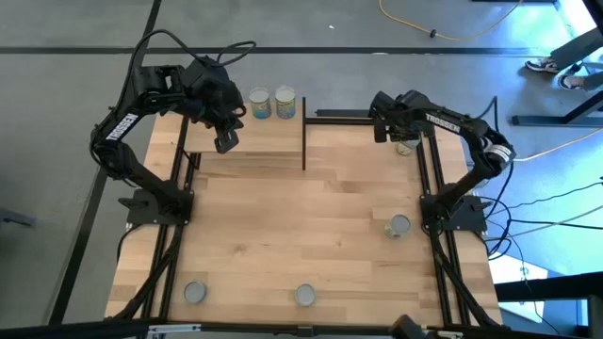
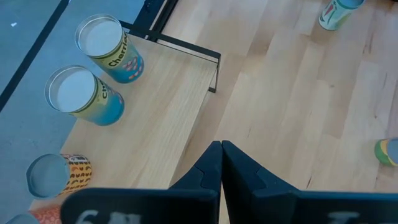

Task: Pick and place cans onto a shelf
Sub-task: Put the canned chicken soup on the shelf

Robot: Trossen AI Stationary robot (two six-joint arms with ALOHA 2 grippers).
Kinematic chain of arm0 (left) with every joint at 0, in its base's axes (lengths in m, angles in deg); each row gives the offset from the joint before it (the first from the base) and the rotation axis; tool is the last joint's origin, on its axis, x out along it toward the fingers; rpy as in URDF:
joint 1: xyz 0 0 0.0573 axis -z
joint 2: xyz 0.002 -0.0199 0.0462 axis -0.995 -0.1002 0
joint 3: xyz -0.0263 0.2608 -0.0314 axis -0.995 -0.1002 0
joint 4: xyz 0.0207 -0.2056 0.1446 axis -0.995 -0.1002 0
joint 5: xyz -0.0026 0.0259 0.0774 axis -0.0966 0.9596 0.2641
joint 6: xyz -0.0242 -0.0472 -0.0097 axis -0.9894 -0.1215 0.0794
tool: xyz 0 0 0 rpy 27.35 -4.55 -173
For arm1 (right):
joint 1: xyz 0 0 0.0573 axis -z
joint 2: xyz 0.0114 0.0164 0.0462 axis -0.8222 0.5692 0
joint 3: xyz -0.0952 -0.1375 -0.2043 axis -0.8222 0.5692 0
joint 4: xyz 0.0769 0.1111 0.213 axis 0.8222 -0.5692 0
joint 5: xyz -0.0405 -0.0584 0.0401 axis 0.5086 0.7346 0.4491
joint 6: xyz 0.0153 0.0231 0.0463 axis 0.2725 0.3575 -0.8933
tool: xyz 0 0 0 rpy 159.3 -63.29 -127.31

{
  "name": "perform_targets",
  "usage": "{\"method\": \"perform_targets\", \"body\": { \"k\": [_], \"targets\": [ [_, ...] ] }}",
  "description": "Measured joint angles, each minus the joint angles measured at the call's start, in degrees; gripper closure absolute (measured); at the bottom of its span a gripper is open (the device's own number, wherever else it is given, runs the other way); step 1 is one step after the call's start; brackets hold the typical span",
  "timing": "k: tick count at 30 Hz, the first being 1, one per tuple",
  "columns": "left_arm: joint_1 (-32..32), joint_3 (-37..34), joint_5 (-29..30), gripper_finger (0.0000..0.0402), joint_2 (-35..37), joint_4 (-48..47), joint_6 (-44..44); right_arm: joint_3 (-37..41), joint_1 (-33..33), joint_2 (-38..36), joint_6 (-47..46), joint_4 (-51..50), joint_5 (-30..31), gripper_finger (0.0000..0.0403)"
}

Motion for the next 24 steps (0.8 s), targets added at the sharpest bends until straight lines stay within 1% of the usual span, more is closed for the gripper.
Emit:
{"method": "perform_targets", "body": {
  "k": [6,13,22,24],
  "targets": [
    [0.0,0.0,0.0,0.0401,0.0,0.0,0.0,0.0,2.6,4.1,2.7,2.2,-0.9,0.0305],
    [0.0,0.0,0.0,0.0401,0.0,0.0,0.1,0.0,4.8,7.8,3.0,5.2,-1.0,0.0305],
    [0.0,0.0,0.0,0.0401,0.0,0.0,0.1,0.0,6.9,8.8,5.5,7.1,-1.1,0.0305],
    [0.0,0.0,0.0,0.0401,0.0,0.0,0.9,0.0,7.5,8.8,6.8,7.5,-2.2,0.0305]
  ]
}}
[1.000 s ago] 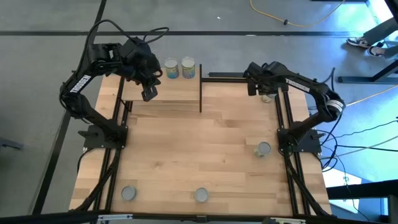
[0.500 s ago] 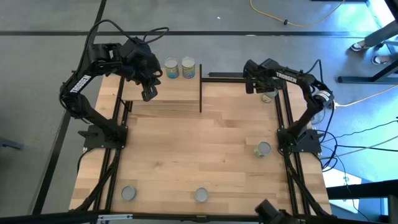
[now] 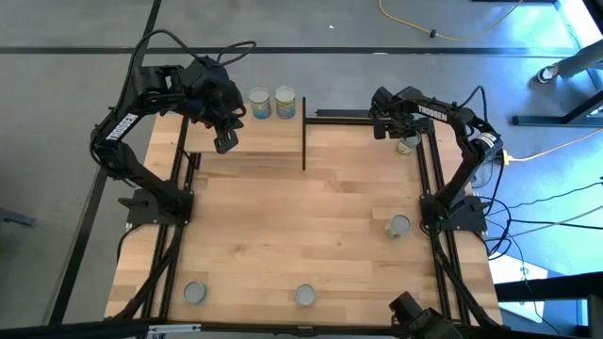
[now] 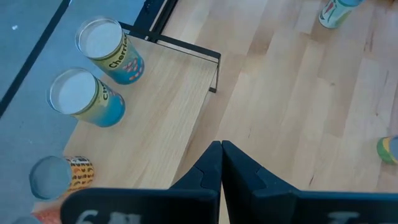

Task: Pick and place cans onto a shelf
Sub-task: Put the canned chicken soup on the shelf

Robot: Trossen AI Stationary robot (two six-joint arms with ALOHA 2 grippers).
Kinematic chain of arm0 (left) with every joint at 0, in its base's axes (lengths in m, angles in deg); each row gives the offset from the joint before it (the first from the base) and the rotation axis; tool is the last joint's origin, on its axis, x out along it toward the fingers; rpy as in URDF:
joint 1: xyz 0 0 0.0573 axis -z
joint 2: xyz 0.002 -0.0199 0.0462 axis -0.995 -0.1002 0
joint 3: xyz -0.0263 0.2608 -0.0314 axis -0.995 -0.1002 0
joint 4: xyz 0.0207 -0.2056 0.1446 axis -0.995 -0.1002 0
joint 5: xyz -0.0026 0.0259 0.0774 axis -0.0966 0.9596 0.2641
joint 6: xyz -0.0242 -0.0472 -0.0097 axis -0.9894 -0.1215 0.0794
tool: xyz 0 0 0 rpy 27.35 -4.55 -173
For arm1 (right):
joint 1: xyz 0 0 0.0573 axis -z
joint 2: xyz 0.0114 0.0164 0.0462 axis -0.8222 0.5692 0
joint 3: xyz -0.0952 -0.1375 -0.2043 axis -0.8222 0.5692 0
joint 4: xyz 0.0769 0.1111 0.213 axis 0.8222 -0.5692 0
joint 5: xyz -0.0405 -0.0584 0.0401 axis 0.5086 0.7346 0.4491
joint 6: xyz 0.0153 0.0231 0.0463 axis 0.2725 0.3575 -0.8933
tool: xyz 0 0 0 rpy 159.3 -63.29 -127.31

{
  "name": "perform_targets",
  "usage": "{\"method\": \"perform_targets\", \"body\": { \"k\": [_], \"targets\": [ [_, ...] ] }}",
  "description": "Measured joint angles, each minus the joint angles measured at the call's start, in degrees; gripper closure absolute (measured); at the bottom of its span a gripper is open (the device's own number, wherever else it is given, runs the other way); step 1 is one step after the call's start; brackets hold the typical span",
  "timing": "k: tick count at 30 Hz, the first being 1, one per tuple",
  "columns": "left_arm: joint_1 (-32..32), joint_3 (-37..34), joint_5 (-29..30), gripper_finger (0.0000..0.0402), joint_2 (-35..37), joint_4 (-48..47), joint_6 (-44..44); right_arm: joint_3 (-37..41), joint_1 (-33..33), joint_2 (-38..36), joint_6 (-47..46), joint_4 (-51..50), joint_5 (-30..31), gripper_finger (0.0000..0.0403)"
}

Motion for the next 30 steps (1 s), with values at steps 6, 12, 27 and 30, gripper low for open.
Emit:
{"method": "perform_targets", "body": {
  "k": [6,12,27,30],
  "targets": [
    [0.0,0.0,0.0,0.0401,0.0,0.0,2.0,0.2,0.7,-0.2,0.8,1.2,-1.8,0.0312],
    [0.0,0.0,0.0,0.0401,0.0,0.0,2.1,0.2,0.6,-0.2,2.1,0.4,-0.8,0.0373],
    [0.0,0.0,0.0,0.0401,0.0,0.0,2.0,-0.9,-1.2,0.0,10.0,-1.6,-0.8,0.0396],
    [0.0,0.0,0.0,0.0401,0.0,0.0,2.0,-2.3,-2.7,0.0,12.5,-3.1,-2.2,0.0396]
  ]
}}
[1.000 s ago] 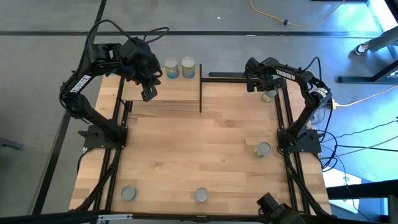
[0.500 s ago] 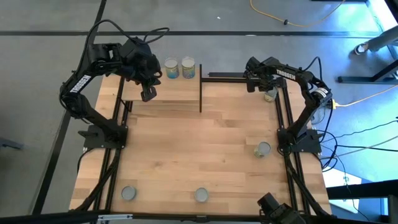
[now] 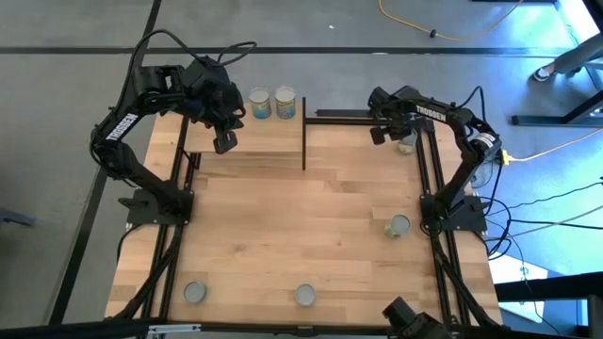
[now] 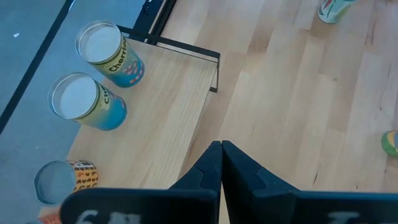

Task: Pick and place cans onto a shelf
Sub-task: Put the canned chicken soup on the shelf

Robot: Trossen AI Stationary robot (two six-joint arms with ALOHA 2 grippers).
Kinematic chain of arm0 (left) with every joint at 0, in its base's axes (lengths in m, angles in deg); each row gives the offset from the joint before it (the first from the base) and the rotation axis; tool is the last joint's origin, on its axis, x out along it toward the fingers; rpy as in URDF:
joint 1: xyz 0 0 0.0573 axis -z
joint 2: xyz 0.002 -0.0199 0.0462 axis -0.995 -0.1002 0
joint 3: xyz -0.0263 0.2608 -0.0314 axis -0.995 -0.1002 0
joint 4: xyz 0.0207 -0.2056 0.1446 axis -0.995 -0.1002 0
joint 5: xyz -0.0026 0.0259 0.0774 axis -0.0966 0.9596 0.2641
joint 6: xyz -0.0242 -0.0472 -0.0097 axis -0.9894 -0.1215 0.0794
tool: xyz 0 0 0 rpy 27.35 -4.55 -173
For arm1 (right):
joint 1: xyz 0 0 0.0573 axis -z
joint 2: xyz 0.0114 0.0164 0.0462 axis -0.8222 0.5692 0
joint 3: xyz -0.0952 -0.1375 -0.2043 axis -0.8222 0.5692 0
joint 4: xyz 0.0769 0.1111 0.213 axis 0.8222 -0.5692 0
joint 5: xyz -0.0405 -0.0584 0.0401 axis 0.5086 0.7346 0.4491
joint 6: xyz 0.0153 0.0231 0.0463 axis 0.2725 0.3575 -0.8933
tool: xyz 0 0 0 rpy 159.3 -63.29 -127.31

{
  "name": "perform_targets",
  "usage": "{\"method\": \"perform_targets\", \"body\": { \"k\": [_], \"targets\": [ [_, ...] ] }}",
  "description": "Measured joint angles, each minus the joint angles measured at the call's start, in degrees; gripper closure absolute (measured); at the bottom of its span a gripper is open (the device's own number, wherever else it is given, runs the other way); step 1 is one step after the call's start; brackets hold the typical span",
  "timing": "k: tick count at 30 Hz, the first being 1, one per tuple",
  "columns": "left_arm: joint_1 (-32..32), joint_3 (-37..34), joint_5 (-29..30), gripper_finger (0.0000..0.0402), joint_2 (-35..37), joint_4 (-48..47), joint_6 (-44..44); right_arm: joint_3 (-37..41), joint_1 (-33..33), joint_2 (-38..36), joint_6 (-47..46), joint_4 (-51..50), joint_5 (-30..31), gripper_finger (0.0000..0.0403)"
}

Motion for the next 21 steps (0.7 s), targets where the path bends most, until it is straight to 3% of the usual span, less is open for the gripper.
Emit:
{"method": "perform_targets", "body": {
  "k": [11,21],
  "targets": [
    [0.0,0.0,-1.5,0.0401,0.0,0.0,0.0,-6.9,-11.4,0.0,10.4,-3.5,-4.7,0.0396],
    [0.0,0.0,-1.6,0.0401,0.0,0.0,3.0,-17.3,-28.0,-0.1,23.2,-9.7,-12.8,0.0396]
  ]
}}
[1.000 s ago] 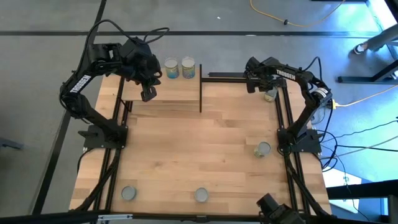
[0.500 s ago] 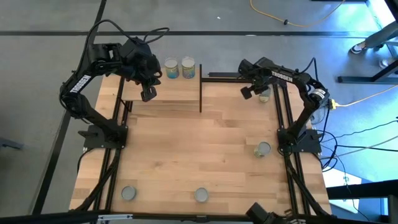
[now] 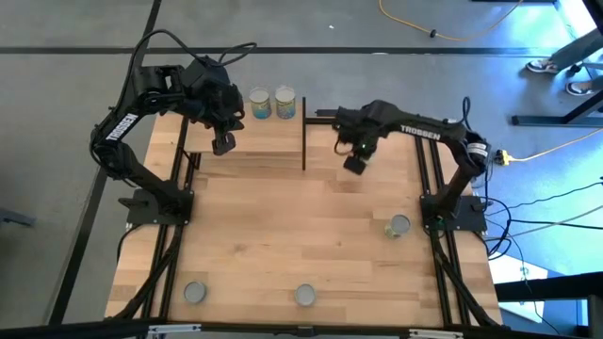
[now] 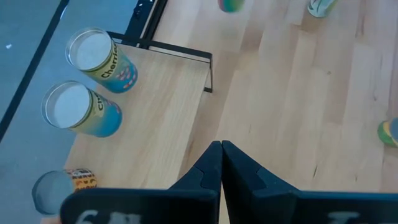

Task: Pick and place cans onto a shelf
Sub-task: Put the canned chicken soup on the shelf

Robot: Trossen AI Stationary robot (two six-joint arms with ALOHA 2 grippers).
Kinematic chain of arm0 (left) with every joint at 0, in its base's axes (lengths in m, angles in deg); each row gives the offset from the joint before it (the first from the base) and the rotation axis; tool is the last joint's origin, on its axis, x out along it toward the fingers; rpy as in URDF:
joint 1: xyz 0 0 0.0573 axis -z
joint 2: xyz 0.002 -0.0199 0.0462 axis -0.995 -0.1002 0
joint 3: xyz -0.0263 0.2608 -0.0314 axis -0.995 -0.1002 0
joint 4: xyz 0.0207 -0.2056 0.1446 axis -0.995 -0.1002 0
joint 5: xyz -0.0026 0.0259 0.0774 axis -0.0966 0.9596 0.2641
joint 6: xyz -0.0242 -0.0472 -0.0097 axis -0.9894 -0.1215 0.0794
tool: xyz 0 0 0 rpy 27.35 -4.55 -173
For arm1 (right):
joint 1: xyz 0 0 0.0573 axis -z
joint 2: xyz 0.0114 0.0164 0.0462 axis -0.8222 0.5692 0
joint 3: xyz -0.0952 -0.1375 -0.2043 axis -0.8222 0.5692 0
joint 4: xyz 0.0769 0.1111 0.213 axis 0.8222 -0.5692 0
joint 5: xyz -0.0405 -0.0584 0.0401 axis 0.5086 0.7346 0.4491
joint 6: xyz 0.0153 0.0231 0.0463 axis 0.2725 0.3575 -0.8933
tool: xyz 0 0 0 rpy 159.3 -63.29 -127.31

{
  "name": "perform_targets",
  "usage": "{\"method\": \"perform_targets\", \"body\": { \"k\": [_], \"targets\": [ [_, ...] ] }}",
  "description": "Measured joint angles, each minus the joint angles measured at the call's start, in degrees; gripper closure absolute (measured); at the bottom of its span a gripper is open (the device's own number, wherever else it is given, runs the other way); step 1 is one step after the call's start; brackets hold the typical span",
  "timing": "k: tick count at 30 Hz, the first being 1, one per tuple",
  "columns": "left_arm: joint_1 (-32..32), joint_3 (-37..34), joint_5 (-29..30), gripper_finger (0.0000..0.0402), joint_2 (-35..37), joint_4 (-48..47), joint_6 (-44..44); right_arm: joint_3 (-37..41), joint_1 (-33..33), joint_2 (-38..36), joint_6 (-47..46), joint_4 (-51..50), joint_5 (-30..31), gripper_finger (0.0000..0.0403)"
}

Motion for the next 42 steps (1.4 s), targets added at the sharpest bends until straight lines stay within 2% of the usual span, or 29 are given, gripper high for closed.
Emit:
{"method": "perform_targets", "body": {
  "k": [5,10,14,26,35,42],
  "targets": [
    [0.0,0.0,-0.1,0.0401,0.0,0.0,-0.9,-6.0,-8.2,0.0,8.9,-1.6,-9.7,0.0396],
    [0.0,0.0,-0.1,0.0401,0.0,0.0,-4.8,-8.9,-16.6,-0.2,12.4,2.3,-9.9,0.0396],
    [0.1,0.0,-0.1,0.0401,0.0,0.0,-4.9,-9.1,-21.1,0.4,10.5,10.4,-9.5,0.0396],
    [0.0,0.0,-0.1,0.0401,0.3,0.0,-6.1,-9.4,-24.1,10.6,7.8,23.8,-10.4,0.0396],
    [0.0,0.0,-1.8,0.0401,0.3,0.0,-4.6,-18.5,-24.6,20.9,7.0,22.1,-10.5,0.0396],
    [0.0,0.0,-3.0,0.0401,0.3,0.0,-4.5,-22.2,-25.6,26.9,10.4,17.6,-8.4,0.0396]
  ]
}}
